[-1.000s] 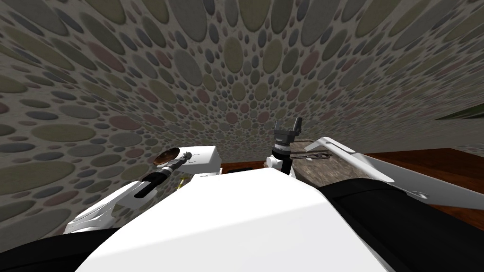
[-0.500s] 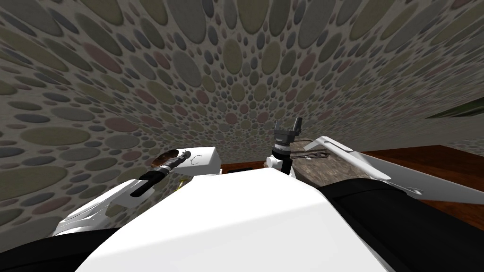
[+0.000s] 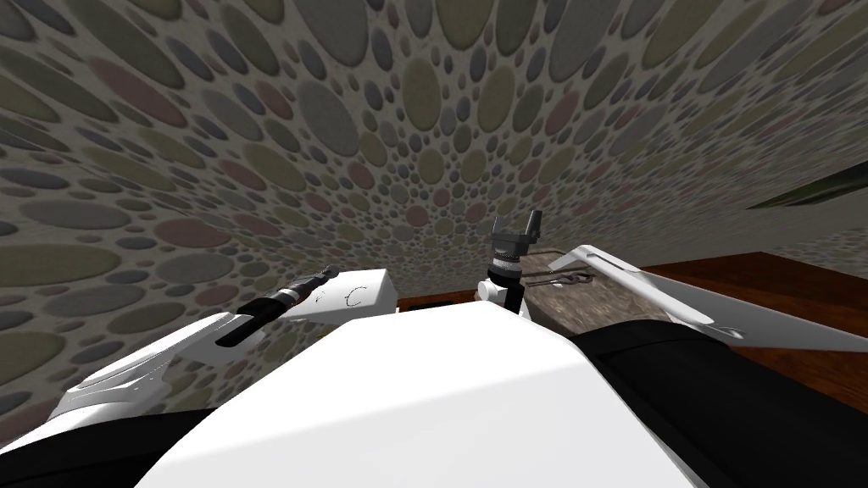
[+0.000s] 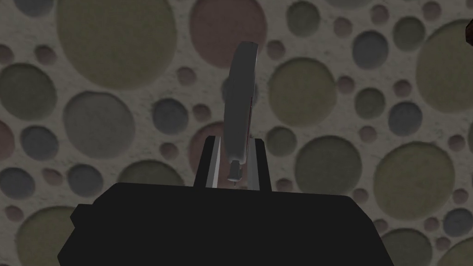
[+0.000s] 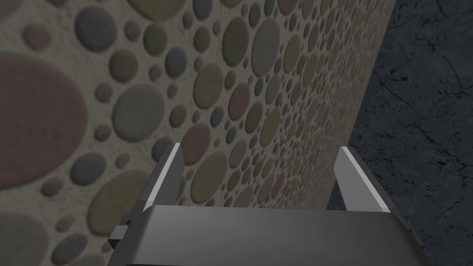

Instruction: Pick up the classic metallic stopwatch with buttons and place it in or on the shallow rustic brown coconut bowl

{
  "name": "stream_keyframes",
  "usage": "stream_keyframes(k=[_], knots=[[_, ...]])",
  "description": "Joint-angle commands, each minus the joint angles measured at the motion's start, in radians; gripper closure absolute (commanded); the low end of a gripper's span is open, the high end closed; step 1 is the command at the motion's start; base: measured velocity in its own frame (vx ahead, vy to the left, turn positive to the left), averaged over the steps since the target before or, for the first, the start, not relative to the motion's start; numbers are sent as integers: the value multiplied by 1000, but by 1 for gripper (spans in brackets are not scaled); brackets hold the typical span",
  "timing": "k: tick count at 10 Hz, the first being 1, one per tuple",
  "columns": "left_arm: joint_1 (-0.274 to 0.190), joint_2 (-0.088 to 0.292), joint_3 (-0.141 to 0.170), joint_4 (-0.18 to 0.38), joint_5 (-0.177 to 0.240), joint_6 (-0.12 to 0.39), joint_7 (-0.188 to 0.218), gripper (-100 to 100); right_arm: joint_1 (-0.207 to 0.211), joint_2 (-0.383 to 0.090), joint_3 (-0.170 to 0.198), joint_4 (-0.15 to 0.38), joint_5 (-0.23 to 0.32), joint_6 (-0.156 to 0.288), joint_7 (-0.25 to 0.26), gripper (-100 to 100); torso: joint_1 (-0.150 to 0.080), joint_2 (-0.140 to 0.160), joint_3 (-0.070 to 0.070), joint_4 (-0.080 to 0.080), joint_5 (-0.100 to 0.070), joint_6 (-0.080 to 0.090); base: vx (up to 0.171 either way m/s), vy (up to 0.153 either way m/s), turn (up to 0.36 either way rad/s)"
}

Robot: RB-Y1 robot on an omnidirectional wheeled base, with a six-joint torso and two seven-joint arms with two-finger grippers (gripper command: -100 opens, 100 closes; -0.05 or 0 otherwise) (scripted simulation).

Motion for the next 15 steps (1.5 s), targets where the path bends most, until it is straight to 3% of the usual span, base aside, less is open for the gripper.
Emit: stream_keyframes(k=[1, 7, 10, 15], knots=[[14, 42, 13, -19, 16, 0, 23, 100, 0, 0, 0, 0, 0, 0, 0, 0, 0, 0, 0, 0, 0, 0, 54, 53, -43], [58, 138, 50, -54, 47, 8, 81, 100, 0, 0, 0, 0, 0, 0, 0, 0, 2, 2, 1, 0, 0, -2, 40, 78, 44], [93, 148, 72, -65, 42, 11, 86, 100, 0, 0, 0, 0, 0, 0, 0, 0, 11, 12, 7, 2, 3, -5, -52, 169, 213], [105, 148, 79, -69, 39, 11, 85, 100, 0, 0, 0, 0, 0, 0, 0, 0, -5, 7, 4, 2, 0, -2, 13, 6, 44]])
